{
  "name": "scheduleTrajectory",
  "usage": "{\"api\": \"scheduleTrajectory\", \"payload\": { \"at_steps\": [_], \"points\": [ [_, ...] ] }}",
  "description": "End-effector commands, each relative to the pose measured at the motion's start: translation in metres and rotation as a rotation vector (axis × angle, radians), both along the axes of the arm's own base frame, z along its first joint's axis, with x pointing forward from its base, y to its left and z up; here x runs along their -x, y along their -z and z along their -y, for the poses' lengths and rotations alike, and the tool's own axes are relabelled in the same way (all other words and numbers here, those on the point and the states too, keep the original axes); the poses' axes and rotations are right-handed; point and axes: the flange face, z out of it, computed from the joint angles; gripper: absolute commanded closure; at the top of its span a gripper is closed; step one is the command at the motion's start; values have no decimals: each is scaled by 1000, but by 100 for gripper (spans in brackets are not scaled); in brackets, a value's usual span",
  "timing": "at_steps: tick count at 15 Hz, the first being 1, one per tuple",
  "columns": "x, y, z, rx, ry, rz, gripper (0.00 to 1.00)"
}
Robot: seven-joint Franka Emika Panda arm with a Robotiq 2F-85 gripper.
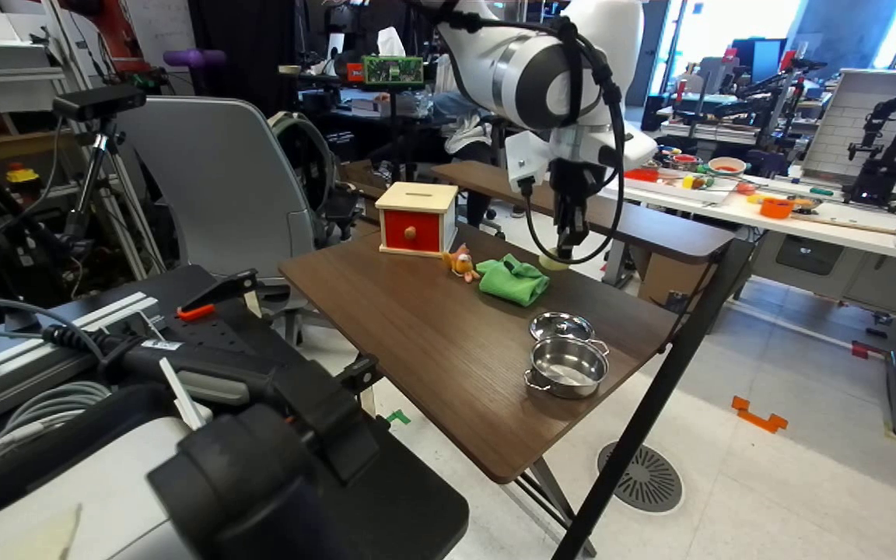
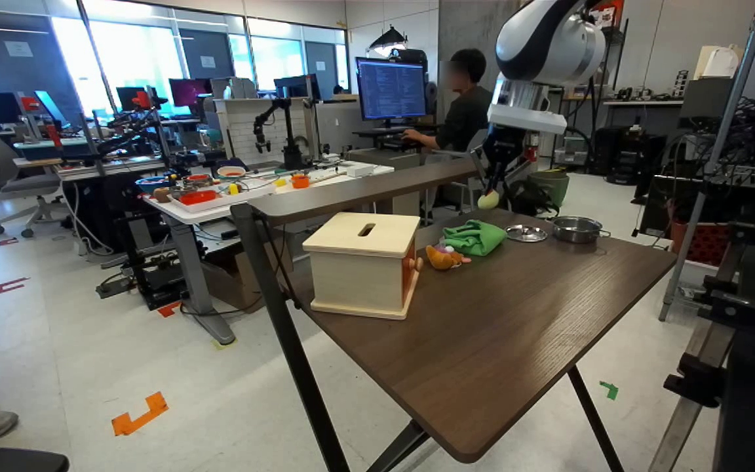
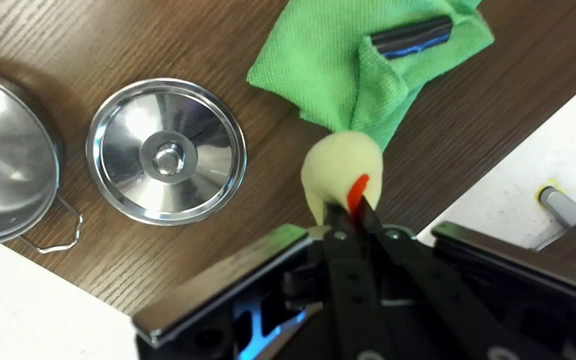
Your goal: Move the red and white object to the front of the table
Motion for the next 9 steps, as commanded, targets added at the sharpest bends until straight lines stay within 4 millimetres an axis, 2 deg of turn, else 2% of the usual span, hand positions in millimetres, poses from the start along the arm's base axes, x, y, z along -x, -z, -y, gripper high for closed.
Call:
{"api": "scheduleTrajectory", "payload": {
  "at_steps": [1,3,5,7,9],
  "points": [
    [45,-25,-22,-82,-161,-49,99],
    [72,-17,-41,-86,-270,-107,99],
    [101,-2,-57,-68,-349,-149,99],
    [136,21,-71,-57,-407,-210,99],
    [158,48,-80,-40,-426,-270,99]
  ]
}}
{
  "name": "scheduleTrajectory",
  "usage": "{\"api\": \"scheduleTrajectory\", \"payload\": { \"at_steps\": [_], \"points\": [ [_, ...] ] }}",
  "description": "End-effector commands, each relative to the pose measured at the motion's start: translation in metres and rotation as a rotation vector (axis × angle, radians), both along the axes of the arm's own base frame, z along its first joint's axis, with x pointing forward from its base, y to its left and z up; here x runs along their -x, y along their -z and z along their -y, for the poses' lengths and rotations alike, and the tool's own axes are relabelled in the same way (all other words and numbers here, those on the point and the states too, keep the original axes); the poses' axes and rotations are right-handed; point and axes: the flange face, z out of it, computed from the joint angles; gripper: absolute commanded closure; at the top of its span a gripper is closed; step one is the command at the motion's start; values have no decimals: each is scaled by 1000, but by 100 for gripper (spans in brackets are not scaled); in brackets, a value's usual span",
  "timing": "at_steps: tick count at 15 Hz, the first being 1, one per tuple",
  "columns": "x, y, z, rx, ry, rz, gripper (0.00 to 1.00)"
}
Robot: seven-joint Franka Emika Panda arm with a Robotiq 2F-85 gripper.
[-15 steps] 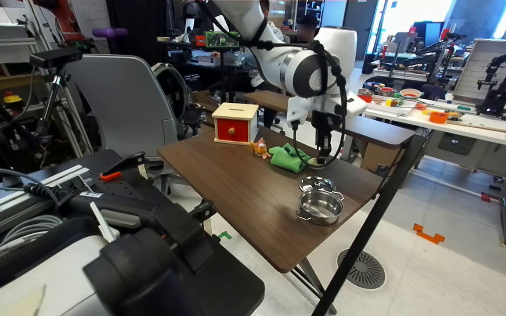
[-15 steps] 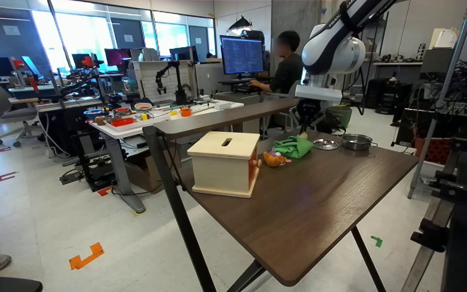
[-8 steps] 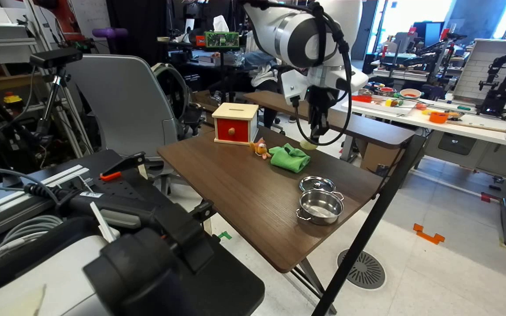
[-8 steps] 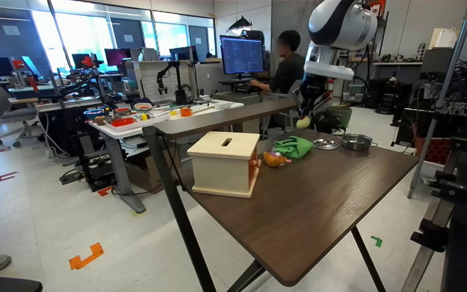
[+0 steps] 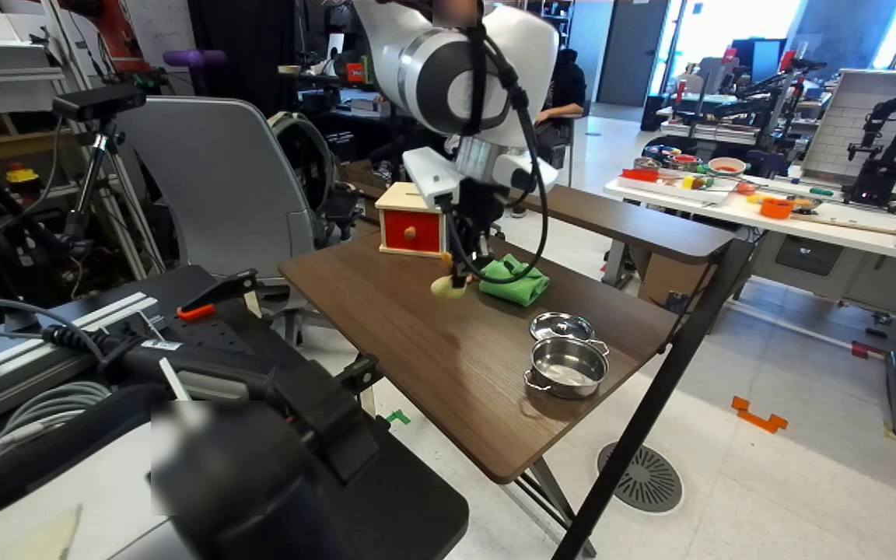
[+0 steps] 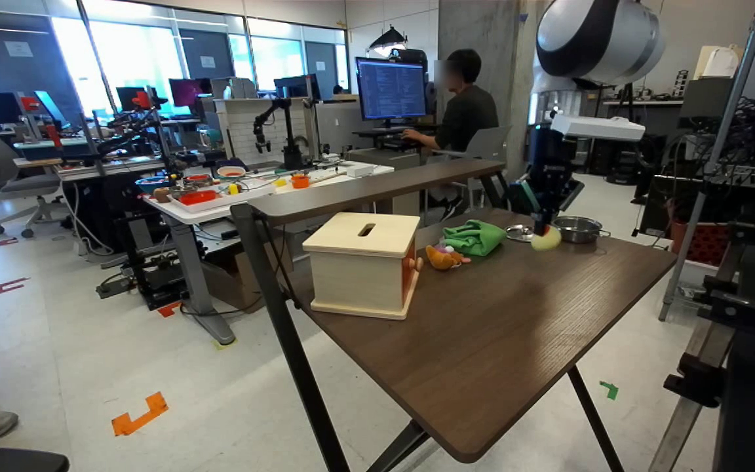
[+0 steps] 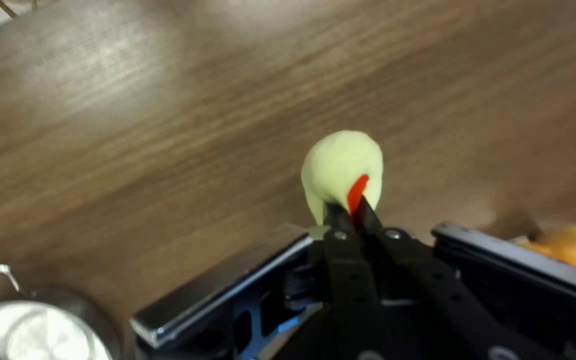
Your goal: Move the red and white object to the front of the table
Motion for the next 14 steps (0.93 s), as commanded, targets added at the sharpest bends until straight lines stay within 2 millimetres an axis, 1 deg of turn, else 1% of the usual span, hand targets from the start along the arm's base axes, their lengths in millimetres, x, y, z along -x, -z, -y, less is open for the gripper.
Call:
{"api": "scheduleTrajectory", "payload": {
  "at_steps": [1,2,4,5,6,7,8,11,12,14],
  "points": [
    [48,30,-14,55,-66,-67,99],
    [55,40,-16,71,-76,-77,99],
    [64,53,-18,100,-90,-85,99],
    [66,55,-17,119,-90,-84,69],
    [66,54,-17,135,-96,-78,67],
    [64,52,-17,146,-100,-72,61],
    [63,49,-17,153,-98,-69,53],
    [59,32,-18,158,-84,-77,32],
    [57,20,-19,150,-79,-70,25],
    [56,-13,-19,111,-78,-32,10]
  ]
}}
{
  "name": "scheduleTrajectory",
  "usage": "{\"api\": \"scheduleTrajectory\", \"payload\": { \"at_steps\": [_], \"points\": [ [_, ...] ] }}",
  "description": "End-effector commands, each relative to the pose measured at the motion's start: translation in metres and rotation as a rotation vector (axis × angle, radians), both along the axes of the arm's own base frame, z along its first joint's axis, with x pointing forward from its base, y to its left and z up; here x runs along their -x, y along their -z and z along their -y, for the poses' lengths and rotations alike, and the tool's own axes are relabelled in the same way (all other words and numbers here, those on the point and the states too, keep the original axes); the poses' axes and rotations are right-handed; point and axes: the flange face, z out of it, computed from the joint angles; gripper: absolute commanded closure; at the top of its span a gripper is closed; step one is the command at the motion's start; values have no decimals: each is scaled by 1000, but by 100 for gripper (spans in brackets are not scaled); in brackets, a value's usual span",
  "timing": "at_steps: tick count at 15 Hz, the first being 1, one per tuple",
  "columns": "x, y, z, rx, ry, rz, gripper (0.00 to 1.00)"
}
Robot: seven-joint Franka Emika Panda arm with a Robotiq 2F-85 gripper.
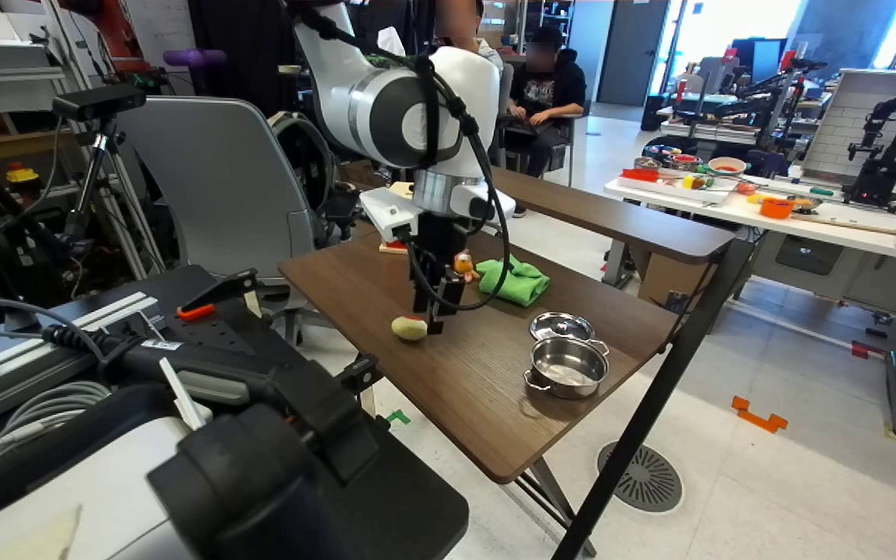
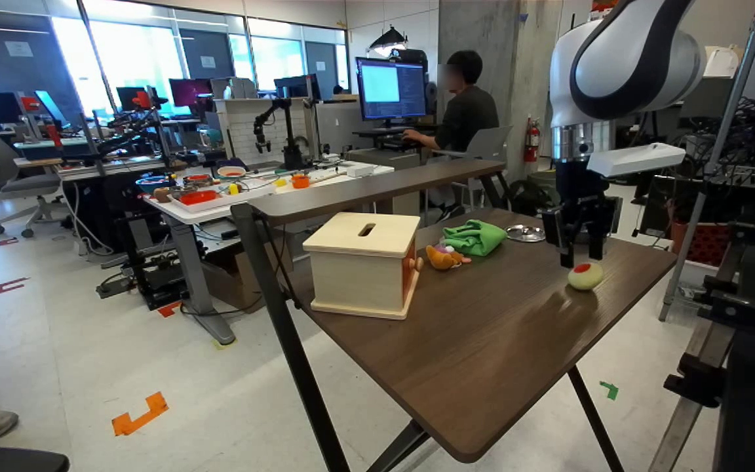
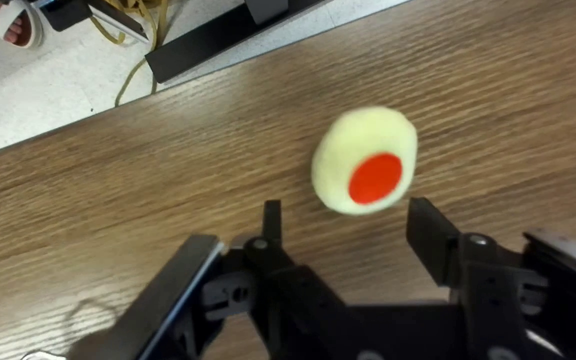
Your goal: Move the red and white object to the front of the table
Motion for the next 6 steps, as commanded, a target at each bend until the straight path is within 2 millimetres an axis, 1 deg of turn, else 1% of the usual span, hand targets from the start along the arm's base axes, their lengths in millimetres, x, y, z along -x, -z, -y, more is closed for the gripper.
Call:
{"api": "scheduleTrajectory", "payload": {
  "at_steps": [1,2,3,4,5,6],
  "points": [
    [4,-66,-1,-52,5,63,2],
    [4,-84,2,-74,9,98,0],
    [2,-99,4,-92,17,123,0],
    [-10,-62,-1,-48,17,91,0],
    [-11,-77,1,-53,18,110,0],
    [-11,-80,1,-52,19,113,0]
  ]
}}
